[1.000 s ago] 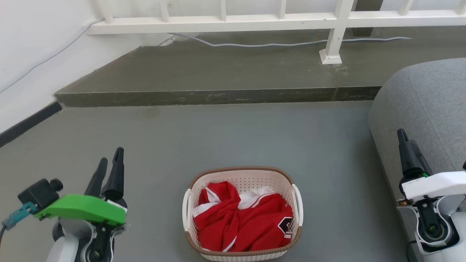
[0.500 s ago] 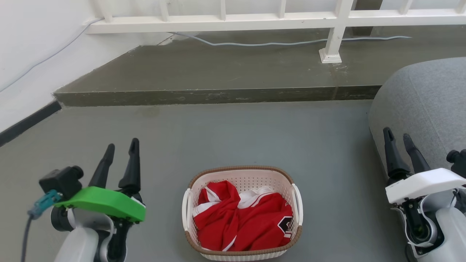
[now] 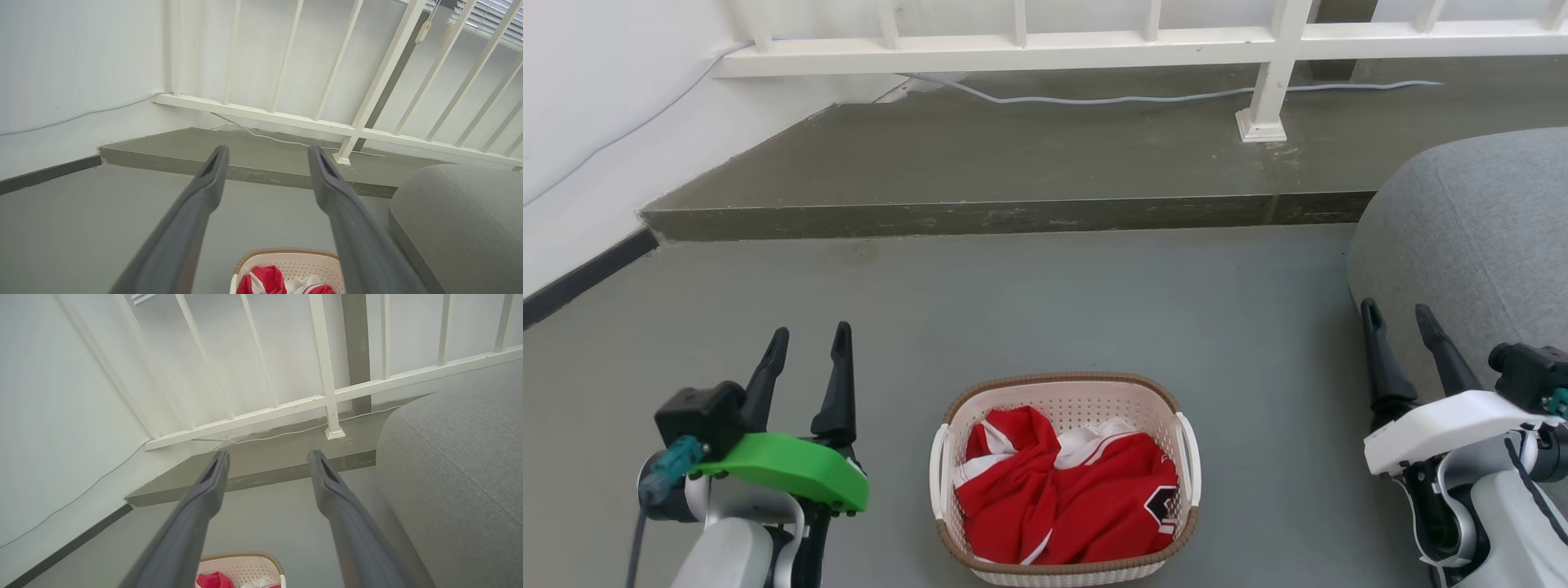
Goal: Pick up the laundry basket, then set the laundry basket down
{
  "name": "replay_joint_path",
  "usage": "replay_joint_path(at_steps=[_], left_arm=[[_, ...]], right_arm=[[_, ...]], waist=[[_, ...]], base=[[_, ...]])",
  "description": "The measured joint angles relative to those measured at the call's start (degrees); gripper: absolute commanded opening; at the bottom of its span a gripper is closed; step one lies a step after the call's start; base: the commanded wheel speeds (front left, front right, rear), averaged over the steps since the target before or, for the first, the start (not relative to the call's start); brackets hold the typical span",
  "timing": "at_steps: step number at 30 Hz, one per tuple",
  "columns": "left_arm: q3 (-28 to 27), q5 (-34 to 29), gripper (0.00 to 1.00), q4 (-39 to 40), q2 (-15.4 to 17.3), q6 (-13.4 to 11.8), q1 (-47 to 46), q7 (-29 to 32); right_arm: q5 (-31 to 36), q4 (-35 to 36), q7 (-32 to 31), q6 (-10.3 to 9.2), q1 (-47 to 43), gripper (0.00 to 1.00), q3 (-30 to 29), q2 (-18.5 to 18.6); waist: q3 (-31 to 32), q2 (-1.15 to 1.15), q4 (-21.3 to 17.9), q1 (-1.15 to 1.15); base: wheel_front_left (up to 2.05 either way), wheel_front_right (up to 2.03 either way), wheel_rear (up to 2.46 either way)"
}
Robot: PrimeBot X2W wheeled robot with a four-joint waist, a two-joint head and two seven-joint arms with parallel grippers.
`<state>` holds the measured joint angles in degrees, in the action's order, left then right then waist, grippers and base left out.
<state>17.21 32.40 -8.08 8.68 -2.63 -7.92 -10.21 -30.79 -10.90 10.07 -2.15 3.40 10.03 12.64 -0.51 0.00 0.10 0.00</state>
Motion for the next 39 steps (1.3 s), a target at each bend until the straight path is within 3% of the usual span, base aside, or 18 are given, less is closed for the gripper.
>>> replay_joint_path(at_steps=[23, 39], left_arm=[[3.7, -15.93, 1.0, -0.7, -0.33, -3.35, -0.02, -4.01], [3.0, -14.43, 1.0, -2.91, -2.02, -3.49, -0.01, -1.42]], right_arm=[[14.3, -1.08, 4.28, -1.99, 0.0, 1.0, 3.1, 0.36], [14.13, -3.35, 4.35, -1.46, 0.01, 1.0, 2.94, 0.2]], waist=[[-0.47, 0.0, 0.13, 0.0], [-0.25, 0.0, 0.26, 0.0]], base=[[0.0, 0.0, 0.0], [0.0, 0.0, 0.0]])
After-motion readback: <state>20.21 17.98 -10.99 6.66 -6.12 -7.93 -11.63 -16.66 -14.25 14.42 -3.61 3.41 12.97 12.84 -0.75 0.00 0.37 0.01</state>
